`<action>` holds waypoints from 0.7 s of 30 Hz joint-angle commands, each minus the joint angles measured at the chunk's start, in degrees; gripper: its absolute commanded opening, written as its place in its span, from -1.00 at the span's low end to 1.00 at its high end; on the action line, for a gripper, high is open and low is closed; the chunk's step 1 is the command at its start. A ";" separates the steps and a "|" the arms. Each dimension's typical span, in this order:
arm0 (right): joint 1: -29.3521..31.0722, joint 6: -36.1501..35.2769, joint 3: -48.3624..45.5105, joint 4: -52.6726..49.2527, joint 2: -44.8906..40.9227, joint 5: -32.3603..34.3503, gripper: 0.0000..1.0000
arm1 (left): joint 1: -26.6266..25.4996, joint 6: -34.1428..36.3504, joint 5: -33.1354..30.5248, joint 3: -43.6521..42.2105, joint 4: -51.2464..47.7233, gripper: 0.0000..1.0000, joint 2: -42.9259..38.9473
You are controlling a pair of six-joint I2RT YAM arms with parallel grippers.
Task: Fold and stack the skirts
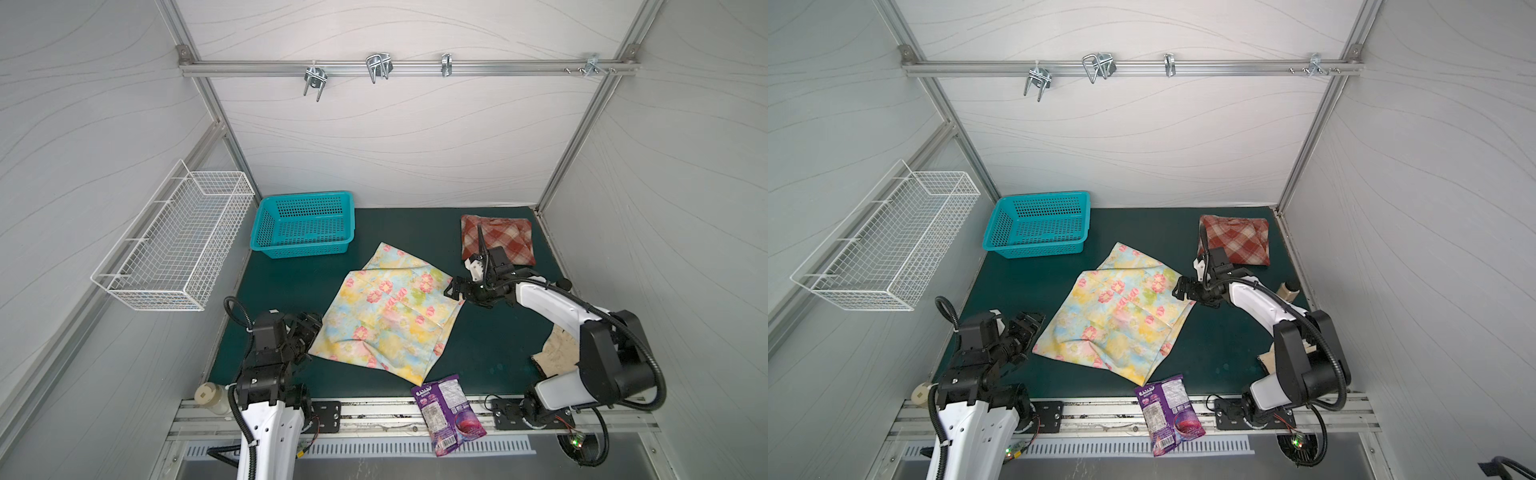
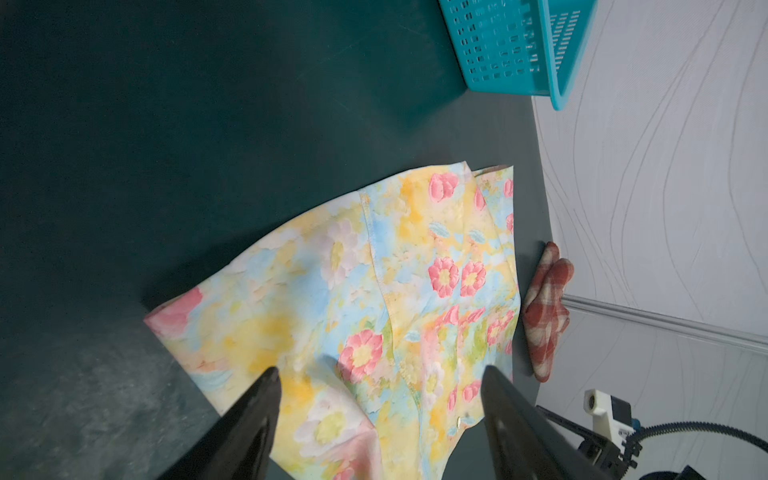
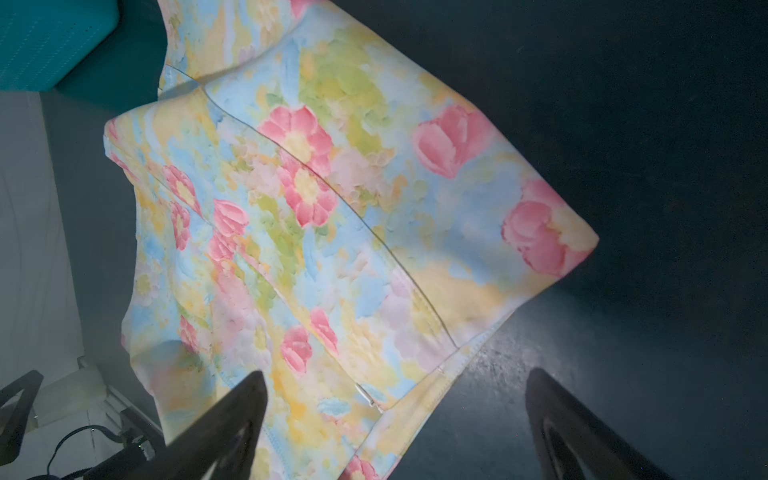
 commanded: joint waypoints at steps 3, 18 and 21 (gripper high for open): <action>-3.04 2.27 -0.38 4.61 3.10 -6.14 0.85 | 0.31 0.17 1.11 4.35 3.79 0.62 3.18; -7.63 6.37 1.10 14.00 12.63 -10.75 0.06 | 0.36 1.70 1.60 6.41 5.55 0.98 6.99; -8.94 8.74 3.12 16.67 14.96 -12.85 -0.27 | 0.35 2.24 1.99 6.76 6.20 0.98 8.29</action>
